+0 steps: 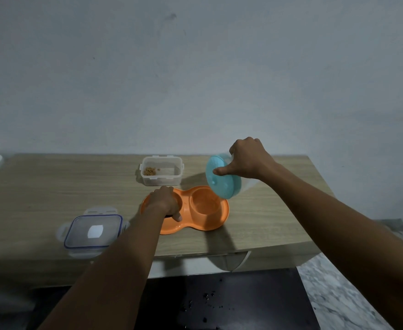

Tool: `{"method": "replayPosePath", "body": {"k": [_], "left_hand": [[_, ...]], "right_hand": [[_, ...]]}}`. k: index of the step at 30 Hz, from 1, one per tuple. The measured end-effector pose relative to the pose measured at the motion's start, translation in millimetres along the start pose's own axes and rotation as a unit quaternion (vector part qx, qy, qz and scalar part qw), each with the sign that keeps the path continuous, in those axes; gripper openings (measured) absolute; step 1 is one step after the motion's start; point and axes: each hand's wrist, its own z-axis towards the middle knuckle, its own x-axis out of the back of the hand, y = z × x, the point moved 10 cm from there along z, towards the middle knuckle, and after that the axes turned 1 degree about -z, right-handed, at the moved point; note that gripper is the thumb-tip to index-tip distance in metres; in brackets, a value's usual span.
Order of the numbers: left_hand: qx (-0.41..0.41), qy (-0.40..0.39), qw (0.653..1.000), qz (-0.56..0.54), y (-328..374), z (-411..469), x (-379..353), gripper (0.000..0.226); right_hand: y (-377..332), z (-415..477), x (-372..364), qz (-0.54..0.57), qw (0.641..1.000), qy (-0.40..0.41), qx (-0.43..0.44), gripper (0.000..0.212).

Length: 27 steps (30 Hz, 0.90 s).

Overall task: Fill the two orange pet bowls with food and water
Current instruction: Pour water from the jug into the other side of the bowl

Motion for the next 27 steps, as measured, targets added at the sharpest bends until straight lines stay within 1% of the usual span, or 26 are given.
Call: {"method": "replayPosePath", "body": {"k": [3, 6, 9, 10, 13, 16, 19, 21, 23, 24, 25, 27], "left_hand": [[0.002, 0.002, 1.0, -0.007, -1, 0, 0, 0.118], [0.003, 0.004, 1.0, -0.013, -2, 1, 0, 0.119], [0.009, 0.002, 1.0, -0.025, -2, 1, 0, 0.117], [0.011, 0.002, 1.0, -0.028, -2, 1, -1, 0.116], [0.015, 0.005, 0.999, -0.029, -3, 2, -1, 0.116], [0.019, 0.009, 0.999, -0.03, -2, 3, 0, 0.117], [0.019, 0.013, 0.999, -0.026, -2, 3, 0, 0.118], [0.027, 0.016, 0.999, -0.043, -4, 4, 0, 0.12], [0.035, 0.019, 0.997, -0.059, -6, 5, 0, 0.122], [0.038, 0.019, 0.997, -0.061, -7, 5, -1, 0.122], [0.04, 0.02, 0.997, -0.062, -8, 5, 0, 0.122], [0.044, 0.024, 0.996, -0.073, -9, 6, -1, 0.122]], "right_hand": [[3, 2, -4, 0.005, 1.0, 0.006, -0.003, 0.068], [9, 3, -8, 0.015, 1.0, 0.007, -0.015, 0.083], [13, 2, -11, 0.03, 0.999, 0.008, -0.022, 0.088], [15, 1, -12, 0.041, 0.999, 0.005, -0.025, 0.086], [25, -7, -18, 0.083, 0.996, -0.003, -0.041, 0.064], [39, -14, -28, 0.131, 0.99, -0.011, -0.06, 0.067], [60, -17, -40, 0.195, 0.977, -0.001, -0.088, 0.063], [76, -19, -48, 0.238, 0.964, 0.005, -0.114, 0.067], [92, -22, -56, 0.302, 0.943, 0.01, -0.139, 0.072], [99, -23, -61, 0.336, 0.93, 0.011, -0.149, 0.074], [106, -24, -67, 0.371, 0.914, 0.012, -0.166, 0.072], [120, -22, -80, 0.443, 0.873, 0.026, -0.204, 0.069]]}}
